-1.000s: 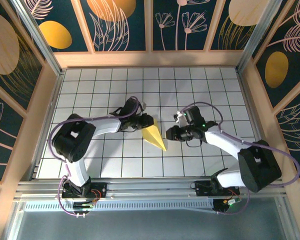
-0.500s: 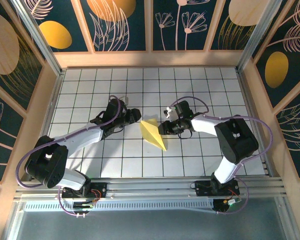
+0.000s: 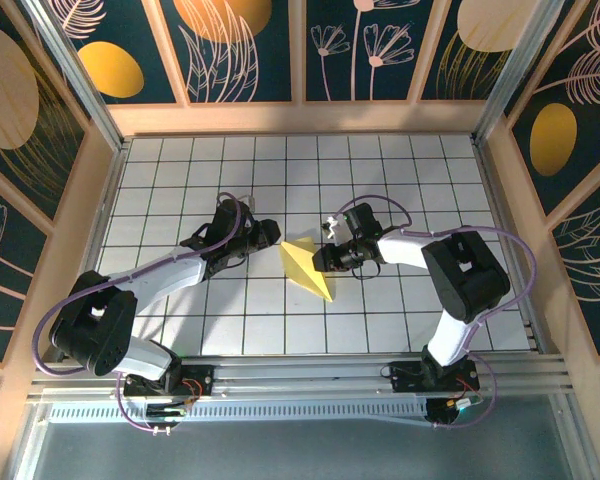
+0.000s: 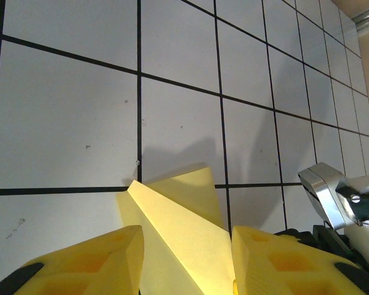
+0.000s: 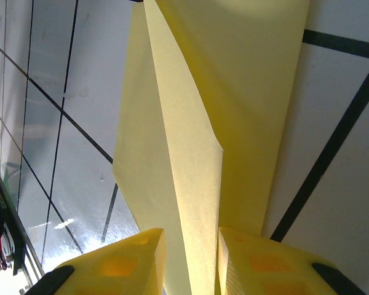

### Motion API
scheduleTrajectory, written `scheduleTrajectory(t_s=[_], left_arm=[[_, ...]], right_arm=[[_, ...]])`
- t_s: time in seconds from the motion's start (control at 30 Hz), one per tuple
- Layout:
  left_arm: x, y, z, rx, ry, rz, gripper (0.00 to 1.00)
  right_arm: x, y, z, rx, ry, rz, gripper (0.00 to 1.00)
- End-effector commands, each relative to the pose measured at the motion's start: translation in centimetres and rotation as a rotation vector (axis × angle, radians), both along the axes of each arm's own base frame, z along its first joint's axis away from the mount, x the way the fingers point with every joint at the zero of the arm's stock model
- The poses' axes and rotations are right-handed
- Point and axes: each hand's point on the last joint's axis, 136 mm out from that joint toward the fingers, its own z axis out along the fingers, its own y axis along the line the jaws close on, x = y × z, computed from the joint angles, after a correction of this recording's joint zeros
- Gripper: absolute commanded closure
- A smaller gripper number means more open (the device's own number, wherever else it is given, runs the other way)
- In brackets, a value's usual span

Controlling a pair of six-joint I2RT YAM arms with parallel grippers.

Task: Fold a paper plane with a square sheet of paper (fold left side to right side)
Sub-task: Turn over the paper at the center of the table.

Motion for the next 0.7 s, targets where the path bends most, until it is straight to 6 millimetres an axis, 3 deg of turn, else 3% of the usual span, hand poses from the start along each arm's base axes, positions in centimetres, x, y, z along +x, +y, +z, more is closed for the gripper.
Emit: scheduleTrajectory(t_s=[0.0,0.17,0.33,0.43,0.67], left_arm=[[-0.1,0.2,-0.5,0.011,0.02,0.004,0.58],[-0.1,-0.1,-0.3,-0.028,0.026,-0.005,0.57],[0.0,0.0,1.2,-0.092,0.005,-0.007,0.56],[0.2,0.2,3.2,-0.165,-0.036,-0.005,0.52],[-0.3,0.0,10.5,-0.353,-0.228,-0.067,0.38]], right_arm=[[0.3,0.9,0.5,0.028,-0.018,0.022,0.72],[0.2,0.9,0.1,0.032,-0.011,0.025,0.76],[0.8,0.9,1.2,0.041,-0.051,0.014,0.95],[2.0,0.6,4.0,0.086,-0.125,-0.015,1.0],[3.9,-0.2,14.2,0.311,-0.334,-0.067,1.0]])
